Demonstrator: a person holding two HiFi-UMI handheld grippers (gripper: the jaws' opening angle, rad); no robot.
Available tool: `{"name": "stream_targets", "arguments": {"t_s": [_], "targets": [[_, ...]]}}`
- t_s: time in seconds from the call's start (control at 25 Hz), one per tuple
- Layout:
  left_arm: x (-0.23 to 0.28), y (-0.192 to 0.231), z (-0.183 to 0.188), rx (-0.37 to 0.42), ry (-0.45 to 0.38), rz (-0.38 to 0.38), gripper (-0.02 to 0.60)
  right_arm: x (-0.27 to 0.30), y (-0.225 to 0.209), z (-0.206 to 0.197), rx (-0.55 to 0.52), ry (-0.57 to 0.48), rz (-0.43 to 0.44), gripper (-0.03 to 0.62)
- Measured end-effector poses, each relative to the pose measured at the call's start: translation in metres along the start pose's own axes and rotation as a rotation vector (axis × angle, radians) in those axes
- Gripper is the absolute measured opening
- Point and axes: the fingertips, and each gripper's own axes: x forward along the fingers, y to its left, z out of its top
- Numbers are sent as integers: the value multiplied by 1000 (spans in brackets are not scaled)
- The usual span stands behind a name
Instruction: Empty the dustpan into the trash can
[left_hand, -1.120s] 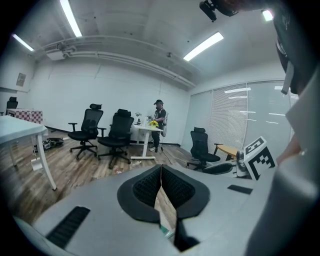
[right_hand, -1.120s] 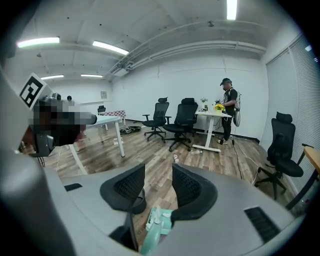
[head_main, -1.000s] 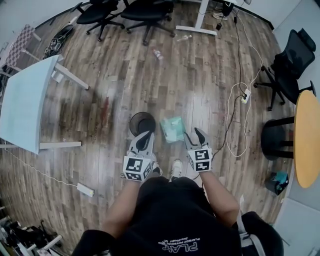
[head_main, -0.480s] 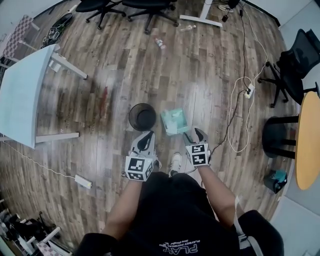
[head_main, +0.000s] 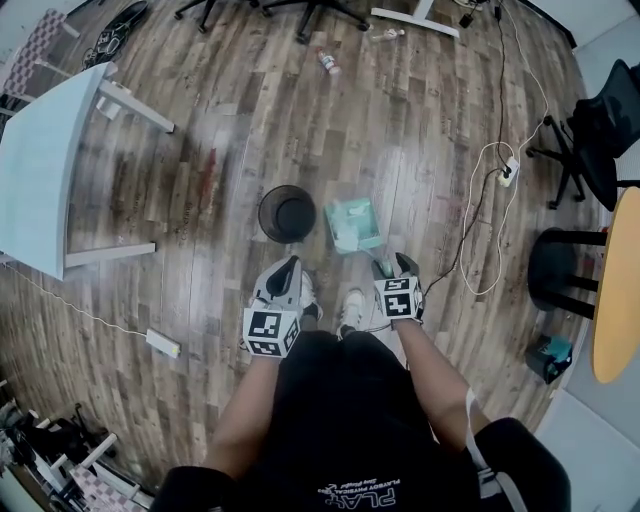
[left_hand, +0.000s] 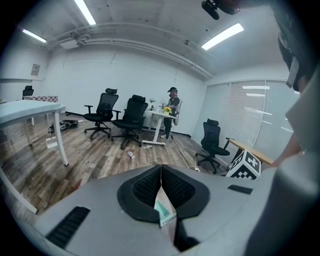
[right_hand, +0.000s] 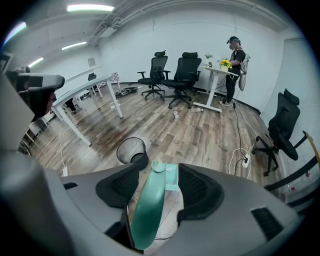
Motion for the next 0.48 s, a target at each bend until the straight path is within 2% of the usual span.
{"name": "stream_targets", "arguments": {"t_s": [0.24, 0.48], "targets": [[-6, 13, -15, 2, 26, 21, 23, 21, 0, -15, 16, 56, 11, 256], [-8, 9, -29, -11, 41, 14, 23, 37, -2, -25, 84, 88, -8, 255]]}}
